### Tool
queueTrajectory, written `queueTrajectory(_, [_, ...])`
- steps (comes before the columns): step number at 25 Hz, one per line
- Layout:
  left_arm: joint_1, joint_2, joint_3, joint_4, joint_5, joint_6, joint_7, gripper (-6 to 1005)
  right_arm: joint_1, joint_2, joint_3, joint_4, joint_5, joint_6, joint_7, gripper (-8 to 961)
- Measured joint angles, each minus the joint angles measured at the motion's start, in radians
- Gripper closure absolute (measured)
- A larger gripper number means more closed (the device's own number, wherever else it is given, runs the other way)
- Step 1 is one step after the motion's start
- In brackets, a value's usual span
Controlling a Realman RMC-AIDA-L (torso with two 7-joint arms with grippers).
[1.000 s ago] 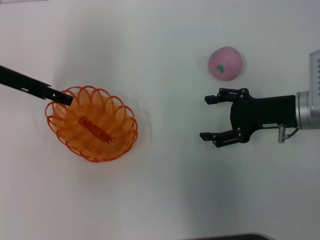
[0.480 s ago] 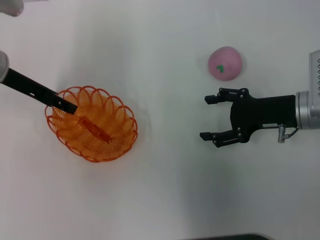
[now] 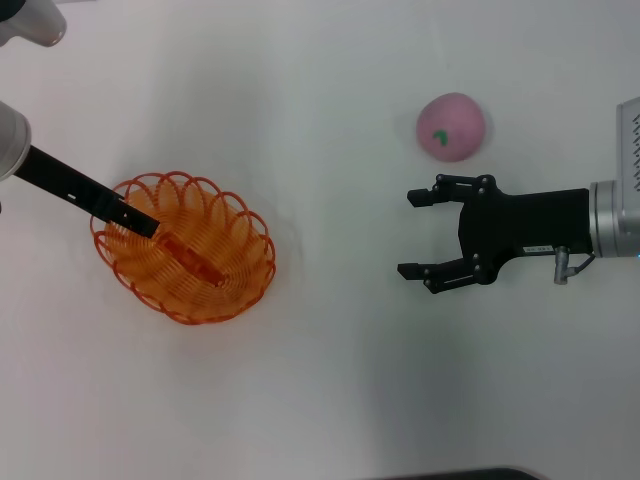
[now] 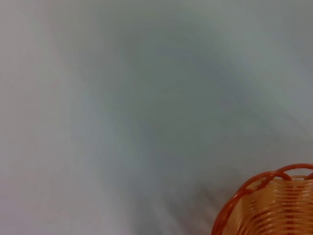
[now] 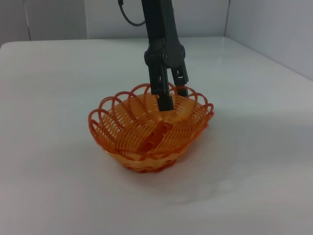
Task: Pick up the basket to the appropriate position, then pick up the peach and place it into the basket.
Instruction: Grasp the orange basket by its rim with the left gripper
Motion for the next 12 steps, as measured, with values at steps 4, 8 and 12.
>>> queueTrajectory(4, [0.000,0.000,0.001,0.001,0.001,-0.002,0.000,203,0.000,0.000,0.000,0.000,0.000,0.000,0.000,29])
queueTrajectory(8, [0.000,-0.003,0.004,0.008,0.002,-0.005,0.004,274,0.000,0.000,0.001,0.000,0.001,0.000,0.000,30])
queueTrajectory(12, [0.000,-0.006,0.023,0.012,0.003,-0.005,0.007,403,-0.002,0.000,0.002,0.000,0.001,0.001,0.000,31])
